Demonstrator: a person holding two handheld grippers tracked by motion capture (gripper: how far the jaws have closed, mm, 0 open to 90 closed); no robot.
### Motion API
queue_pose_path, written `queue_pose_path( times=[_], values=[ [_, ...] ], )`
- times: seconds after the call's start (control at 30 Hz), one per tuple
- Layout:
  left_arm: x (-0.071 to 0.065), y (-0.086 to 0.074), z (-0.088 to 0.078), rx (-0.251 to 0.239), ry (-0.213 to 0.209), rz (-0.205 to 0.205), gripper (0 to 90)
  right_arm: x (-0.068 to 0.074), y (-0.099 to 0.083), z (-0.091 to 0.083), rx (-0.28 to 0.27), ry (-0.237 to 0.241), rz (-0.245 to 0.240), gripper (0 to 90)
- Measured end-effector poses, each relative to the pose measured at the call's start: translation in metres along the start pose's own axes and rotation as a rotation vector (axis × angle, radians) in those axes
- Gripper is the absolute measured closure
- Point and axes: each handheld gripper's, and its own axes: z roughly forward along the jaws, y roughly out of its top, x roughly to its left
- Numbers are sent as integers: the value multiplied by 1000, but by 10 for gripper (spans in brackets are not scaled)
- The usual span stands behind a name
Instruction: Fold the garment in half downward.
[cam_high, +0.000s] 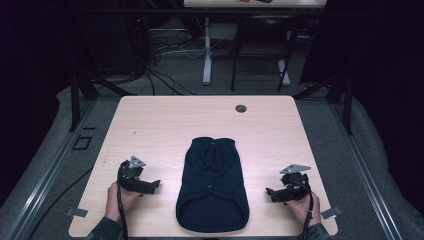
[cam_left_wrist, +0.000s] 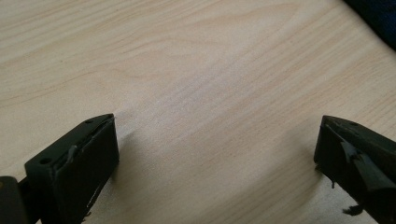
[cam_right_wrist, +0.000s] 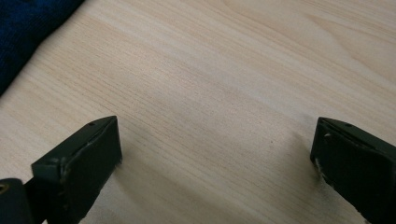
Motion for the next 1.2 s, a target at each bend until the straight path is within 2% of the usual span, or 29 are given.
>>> queue_pose_path(
  times=[0.33, 0.63, 0.77, 0.87, 1.0, 1.2],
  values=[
    [-1, -1, 0, -7, 4, -8, 0, 0, -1, 0, -10, 1, 3, 2],
    [-1, -1, 0, -14, 5, -8, 0, -2, -2, 1, -33, 15, -15, 22],
    [0, 1, 0, 7, 3, -2, 0, 0, 0, 0, -14, 15, -14, 53],
    [1, 3, 1, 10, 10, -3, 2, 2, 4, 0, 6, 20, -14, 39],
    [3, 7, -2, -14, 9, -3, 0, 4, 9, -1, 3, 38, -20, 37],
    [1, 22, -4, -54, -34, -19, 0, 3, 17, -5, -21, 74, -1, 62]
  ],
)
